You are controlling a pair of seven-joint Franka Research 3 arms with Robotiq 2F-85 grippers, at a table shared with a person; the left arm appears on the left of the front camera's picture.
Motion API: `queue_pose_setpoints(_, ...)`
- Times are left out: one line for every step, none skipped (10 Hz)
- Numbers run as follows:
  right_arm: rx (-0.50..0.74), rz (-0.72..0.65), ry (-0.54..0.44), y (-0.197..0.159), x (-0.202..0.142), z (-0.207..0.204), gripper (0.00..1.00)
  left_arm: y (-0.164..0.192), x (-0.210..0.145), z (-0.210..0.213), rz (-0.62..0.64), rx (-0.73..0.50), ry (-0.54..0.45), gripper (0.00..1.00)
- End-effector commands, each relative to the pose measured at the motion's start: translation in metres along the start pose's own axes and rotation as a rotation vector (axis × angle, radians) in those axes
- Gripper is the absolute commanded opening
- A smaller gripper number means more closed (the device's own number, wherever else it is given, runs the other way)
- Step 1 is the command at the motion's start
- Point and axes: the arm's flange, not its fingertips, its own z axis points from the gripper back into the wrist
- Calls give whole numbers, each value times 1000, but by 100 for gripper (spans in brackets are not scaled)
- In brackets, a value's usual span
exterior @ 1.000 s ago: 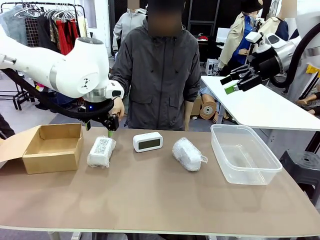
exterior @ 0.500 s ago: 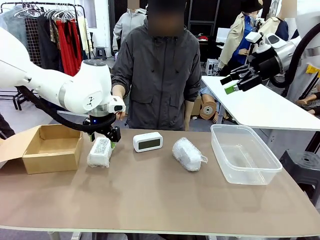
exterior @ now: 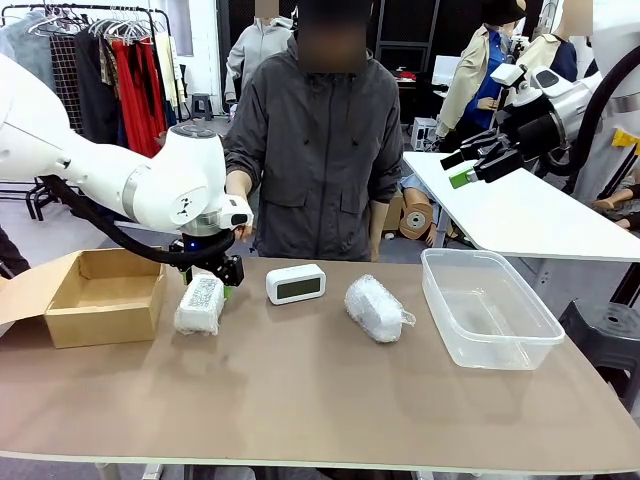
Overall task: Separate and place wrapped and unwrapped clocks.
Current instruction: Pick up the Digital clock indicated by the person.
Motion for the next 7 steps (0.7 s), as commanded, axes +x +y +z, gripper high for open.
queue_pose_setpoints(2,2,-1,0,1,1,100,2,0,-2,3,0,2,100)
queue_pose_setpoints(2,2,-1,0,1,1,100,13,5,-1,78,-48,-29,100)
queue_pose_setpoints(2,2,-1,0,1,1,100,22,10,-3,128,-44,-50,100)
queue_pose_setpoints(2,2,-1,0,1,1,100,25,14,-6,165,-42,-36,100)
queue_pose_setpoints(2,2,-1,0,1,1,100,28,17,-12,206,-51,-37,100)
queue_pose_setpoints(2,2,-1,0,1,1,100,32,21,-16,223,-41,-35,100)
queue_pose_setpoints(2,2,-1,0,1,1,100,34,27,-21,228,-32,-27,100)
